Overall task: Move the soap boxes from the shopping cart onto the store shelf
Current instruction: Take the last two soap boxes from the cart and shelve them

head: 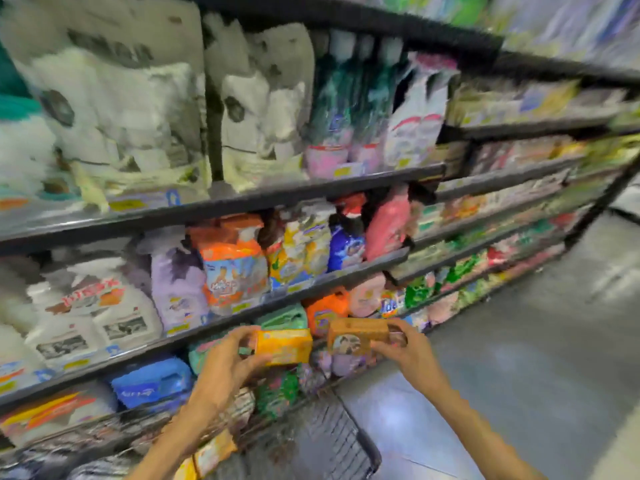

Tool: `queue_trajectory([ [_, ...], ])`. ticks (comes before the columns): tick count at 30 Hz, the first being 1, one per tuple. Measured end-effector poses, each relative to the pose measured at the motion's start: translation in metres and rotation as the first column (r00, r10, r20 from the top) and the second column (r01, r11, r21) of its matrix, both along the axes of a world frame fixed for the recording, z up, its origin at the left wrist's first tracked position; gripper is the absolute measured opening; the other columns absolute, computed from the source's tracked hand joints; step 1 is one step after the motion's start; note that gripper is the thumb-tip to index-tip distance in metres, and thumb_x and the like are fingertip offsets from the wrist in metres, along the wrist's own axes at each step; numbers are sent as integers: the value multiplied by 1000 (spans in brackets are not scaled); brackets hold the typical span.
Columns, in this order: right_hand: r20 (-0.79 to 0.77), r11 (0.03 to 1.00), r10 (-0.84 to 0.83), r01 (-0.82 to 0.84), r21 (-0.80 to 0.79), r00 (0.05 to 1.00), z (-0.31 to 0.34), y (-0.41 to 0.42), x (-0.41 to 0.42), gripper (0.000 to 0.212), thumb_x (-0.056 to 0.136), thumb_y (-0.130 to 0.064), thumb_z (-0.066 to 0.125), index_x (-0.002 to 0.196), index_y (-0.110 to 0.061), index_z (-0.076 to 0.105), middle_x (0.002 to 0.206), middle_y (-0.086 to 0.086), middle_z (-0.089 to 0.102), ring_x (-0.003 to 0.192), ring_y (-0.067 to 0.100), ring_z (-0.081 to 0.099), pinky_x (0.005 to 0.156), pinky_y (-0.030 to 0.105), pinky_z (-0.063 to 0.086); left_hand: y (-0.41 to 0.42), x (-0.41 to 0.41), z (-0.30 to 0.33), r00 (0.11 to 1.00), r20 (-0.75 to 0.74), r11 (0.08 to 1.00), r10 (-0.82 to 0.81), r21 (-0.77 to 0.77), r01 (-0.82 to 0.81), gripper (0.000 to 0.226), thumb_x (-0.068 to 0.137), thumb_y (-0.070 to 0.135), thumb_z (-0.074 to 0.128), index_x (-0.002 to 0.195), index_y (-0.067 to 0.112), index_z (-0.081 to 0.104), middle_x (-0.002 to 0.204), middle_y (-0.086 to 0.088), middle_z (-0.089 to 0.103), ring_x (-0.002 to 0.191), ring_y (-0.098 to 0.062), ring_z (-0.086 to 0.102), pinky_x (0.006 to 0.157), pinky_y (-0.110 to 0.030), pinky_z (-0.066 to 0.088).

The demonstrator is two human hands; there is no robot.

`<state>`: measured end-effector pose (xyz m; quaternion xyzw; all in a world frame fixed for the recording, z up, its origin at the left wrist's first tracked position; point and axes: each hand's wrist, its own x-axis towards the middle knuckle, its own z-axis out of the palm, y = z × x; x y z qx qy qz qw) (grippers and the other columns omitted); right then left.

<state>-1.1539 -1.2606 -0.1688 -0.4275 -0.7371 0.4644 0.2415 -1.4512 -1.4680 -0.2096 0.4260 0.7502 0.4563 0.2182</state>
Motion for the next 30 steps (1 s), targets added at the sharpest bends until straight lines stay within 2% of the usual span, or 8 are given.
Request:
queue_trajectory([
  [3,-20,989,-125,126,78,992,38,17,52,39,73,-7,86,106,-18,70,89,-4,77,82,2,71,75,19,53,50,31,39,992,-95,995,-83,43,88,56,67,46,89,115,28,67,98,7,72,94,3,64,78,-10,47],
  [6,-67,971,-201,208,117,977,64,39,106,41,71,-5,86,107,-14,70,89,-2,77,78,1,70,72,15,52,99,68,68,983,-110,985,-148,71,156,52,68,42,88,113,35,64,101,8,72,96,3,66,82,-19,52],
  [8,-95,960,-236,247,129,967,74,55,140,41,71,-9,88,104,-22,69,86,-5,77,78,4,71,71,15,53,127,98,83,976,-110,976,-187,94,198,49,70,33,89,113,30,65,98,4,73,91,1,67,78,-20,55],
  [12,-188,946,-282,306,111,941,98,92,215,36,75,-2,83,102,-19,67,81,-11,76,73,-3,68,68,10,50,189,173,108,963,-120,959,-243,119,257,45,72,25,89,111,29,67,98,6,75,92,-7,71,87,-40,58],
  [16,-218,935,-308,337,112,926,113,139,288,37,76,-1,82,107,-15,68,84,-11,76,77,-3,70,67,11,51,249,250,132,951,-150,940,-271,169,295,40,74,20,89,106,29,67,97,8,75,92,-8,71,87,-35,56],
  [21,-236,929,-311,347,130,921,139,196,364,38,76,-9,84,102,-30,67,84,-13,76,82,-1,71,69,15,53,315,333,165,943,-154,920,-295,221,324,37,78,15,86,109,22,66,95,8,75,86,-4,71,74,-10,51],
  [27,-257,906,-346,393,156,902,162,263,423,38,77,-11,84,105,-31,67,90,-13,76,86,2,72,70,19,55,387,388,199,935,-160,901,-317,257,349,36,82,22,83,113,27,65,104,5,73,86,-10,72,67,-27,57],
  [30,-262,900,-361,408,154,895,164,305,440,37,78,-12,84,106,-30,68,92,-13,76,89,6,72,73,23,57,429,400,209,935,-191,900,-300,268,344,37,82,28,83,114,29,65,105,11,73,90,-1,70,75,-23,56],
])
